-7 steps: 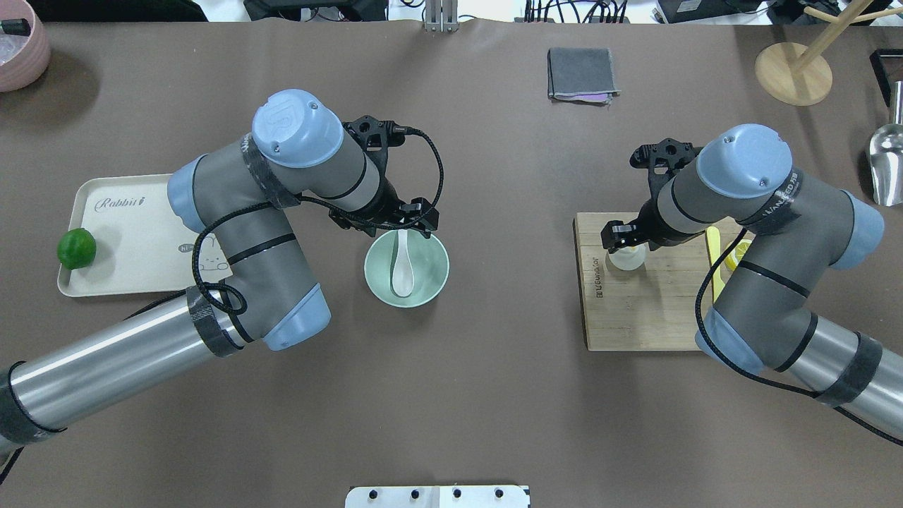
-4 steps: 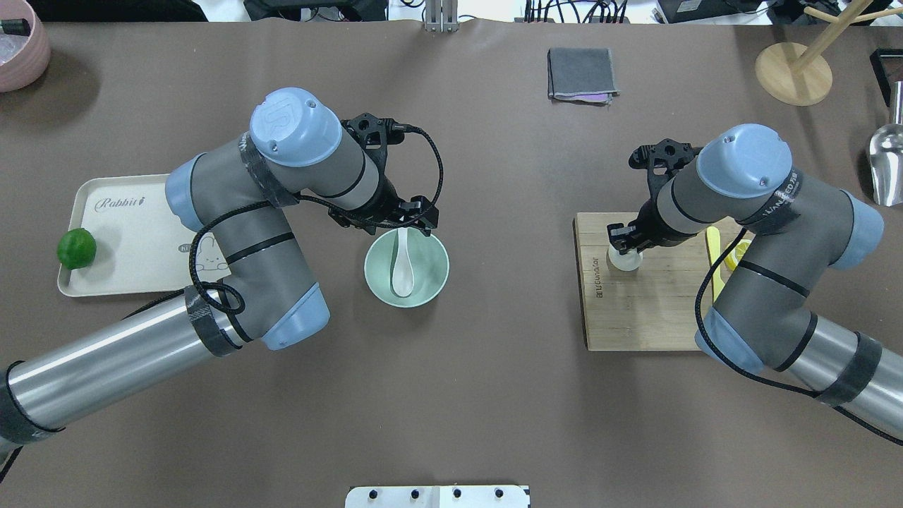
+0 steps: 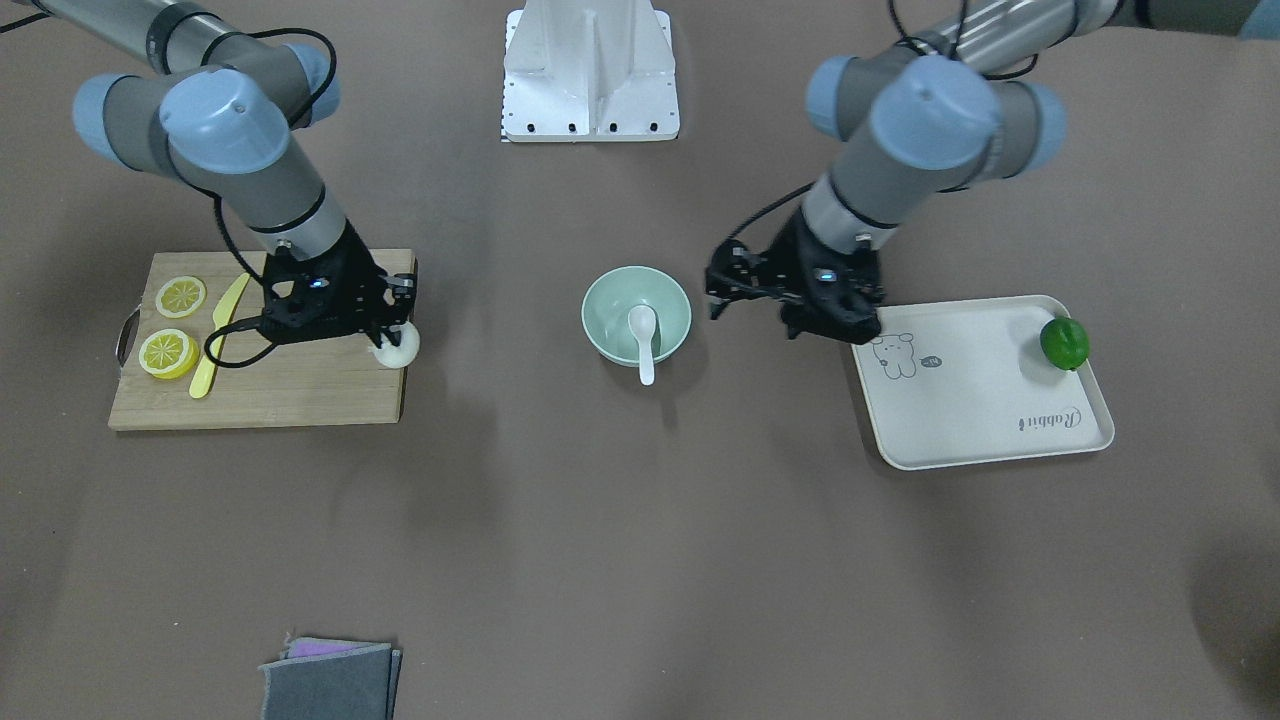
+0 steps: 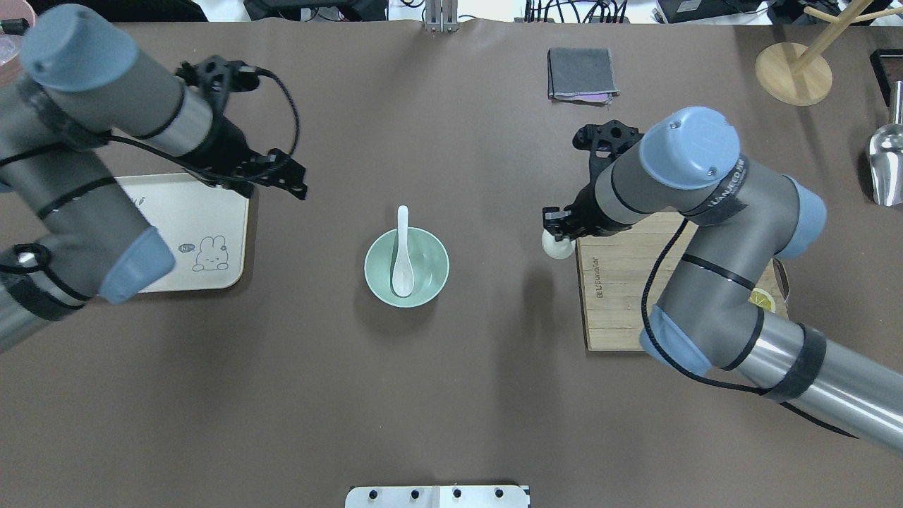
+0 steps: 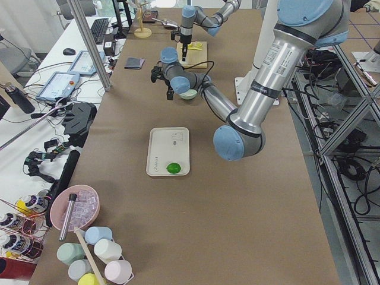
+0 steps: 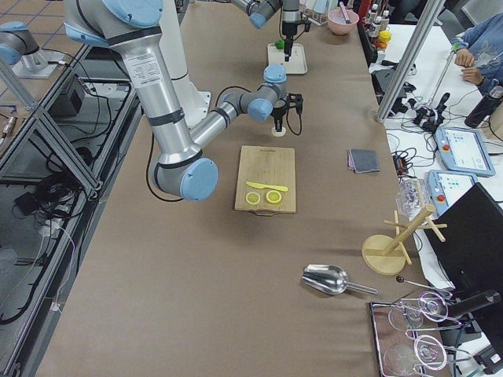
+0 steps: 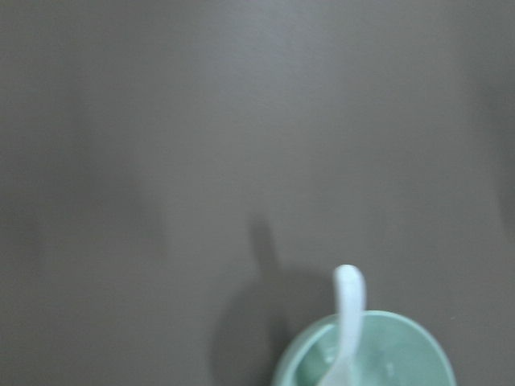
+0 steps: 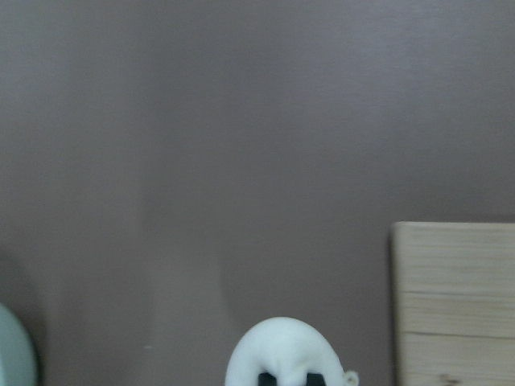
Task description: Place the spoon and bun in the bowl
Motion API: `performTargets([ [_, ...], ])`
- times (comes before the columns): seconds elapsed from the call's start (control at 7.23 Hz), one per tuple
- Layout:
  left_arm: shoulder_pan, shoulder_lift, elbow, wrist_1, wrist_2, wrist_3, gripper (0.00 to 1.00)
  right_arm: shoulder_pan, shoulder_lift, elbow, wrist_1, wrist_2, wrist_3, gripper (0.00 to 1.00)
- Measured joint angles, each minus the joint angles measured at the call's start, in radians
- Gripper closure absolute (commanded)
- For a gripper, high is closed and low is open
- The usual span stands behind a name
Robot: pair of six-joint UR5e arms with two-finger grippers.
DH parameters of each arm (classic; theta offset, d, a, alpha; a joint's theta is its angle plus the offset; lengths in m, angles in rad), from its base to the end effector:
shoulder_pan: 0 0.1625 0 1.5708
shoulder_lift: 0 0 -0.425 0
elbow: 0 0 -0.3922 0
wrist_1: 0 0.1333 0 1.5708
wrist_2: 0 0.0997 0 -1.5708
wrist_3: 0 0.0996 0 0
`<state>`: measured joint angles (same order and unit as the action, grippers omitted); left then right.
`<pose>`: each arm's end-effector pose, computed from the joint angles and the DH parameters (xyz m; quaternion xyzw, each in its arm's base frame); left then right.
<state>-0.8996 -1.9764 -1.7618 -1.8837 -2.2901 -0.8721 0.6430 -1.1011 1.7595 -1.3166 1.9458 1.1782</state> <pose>0.3279 -0.5217 0.3000 0.0742 0.5133 0.0695 0.8522 -0.4516 -0.4594 0.2793 0.0689 -0.4590 0.0286 0.8853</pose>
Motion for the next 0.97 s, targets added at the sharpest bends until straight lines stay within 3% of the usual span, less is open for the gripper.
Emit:
performTargets([
  [0.41, -0.148, 0.166, -0.032, 0.001, -0.088, 0.262, 0.03, -0.126, 0.251, -0.141, -0.002, -0.137, 0.215, 1.0],
  [0.55, -0.159, 0.178, -0.034, 0.001, -0.092, 0.283, 0.03, -0.151, 0.304, -0.182, 0.001, -0.156, 0.242, 0.3],
  [0.69, -0.163, 0.183, -0.036, 0.002, -0.093, 0.29, 0.03, -0.167, 0.326, -0.198, 0.004, -0.165, 0.255, 0.0],
  [0.97, -0.166, 0.187, -0.037, 0.003, -0.094, 0.293, 0.03, -0.179, 0.335, -0.202, 0.007, -0.186, 0.268, 0.0],
])
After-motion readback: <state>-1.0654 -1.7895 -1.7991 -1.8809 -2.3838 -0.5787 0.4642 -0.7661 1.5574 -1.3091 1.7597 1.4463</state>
